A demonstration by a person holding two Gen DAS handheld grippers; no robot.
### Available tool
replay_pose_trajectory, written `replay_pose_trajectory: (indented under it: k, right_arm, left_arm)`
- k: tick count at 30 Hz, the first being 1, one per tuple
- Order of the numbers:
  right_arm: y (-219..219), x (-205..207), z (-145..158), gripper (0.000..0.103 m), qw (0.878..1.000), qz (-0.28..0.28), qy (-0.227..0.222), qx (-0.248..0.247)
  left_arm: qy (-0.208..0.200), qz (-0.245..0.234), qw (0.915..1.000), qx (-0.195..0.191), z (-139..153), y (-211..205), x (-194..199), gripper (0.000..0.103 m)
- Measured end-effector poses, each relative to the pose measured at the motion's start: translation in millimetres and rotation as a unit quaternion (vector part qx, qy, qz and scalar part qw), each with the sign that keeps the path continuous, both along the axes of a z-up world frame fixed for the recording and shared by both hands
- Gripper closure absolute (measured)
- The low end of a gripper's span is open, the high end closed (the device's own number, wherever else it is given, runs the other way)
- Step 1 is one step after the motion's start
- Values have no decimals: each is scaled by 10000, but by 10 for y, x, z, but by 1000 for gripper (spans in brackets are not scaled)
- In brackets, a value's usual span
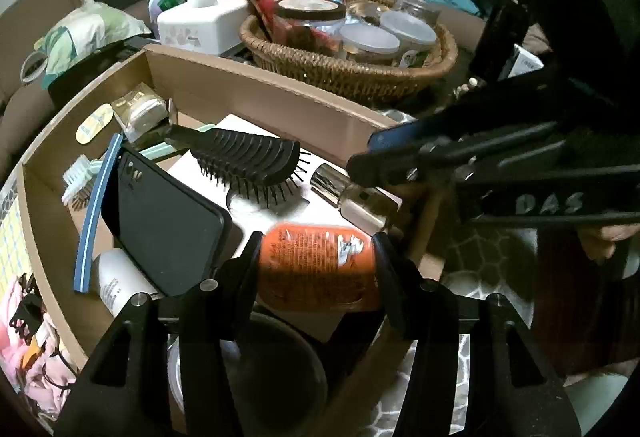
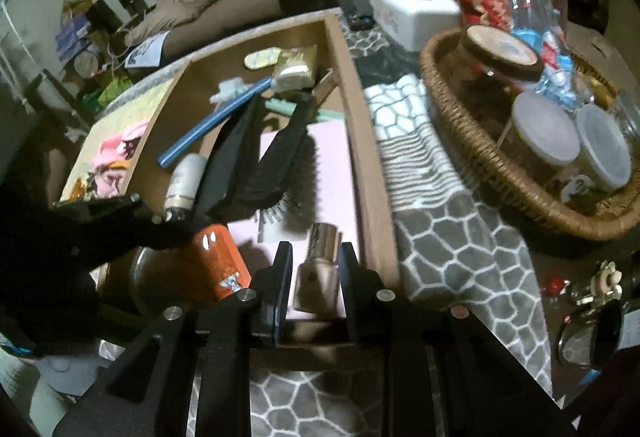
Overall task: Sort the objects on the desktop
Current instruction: 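Carry both items to the cardboard tray and release them inside, then withdraw both tools from the tray back over the table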
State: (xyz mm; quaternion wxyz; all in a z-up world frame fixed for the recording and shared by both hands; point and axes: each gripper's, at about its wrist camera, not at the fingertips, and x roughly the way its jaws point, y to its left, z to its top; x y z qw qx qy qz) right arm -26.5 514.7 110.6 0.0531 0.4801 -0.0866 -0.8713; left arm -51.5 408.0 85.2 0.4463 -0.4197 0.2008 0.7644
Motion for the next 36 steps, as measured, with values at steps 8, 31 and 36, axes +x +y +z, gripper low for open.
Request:
replay_pose_trajectory:
  k: [8,31,36]
  right_arm:
    - [1,45,165,77,9998,-52,159,-63]
    - [-769,291,370,10,9983,-97,422,392]
    - [-1029,399,444,0,9974,13,533,493]
  left_arm:
    - [-128,255,9993,254,145,-184,-63,25]
    - [-21,1401,9803,1391,847,-1649,434,0]
    - [55,1794,9723,1496,924,-2024,533,0]
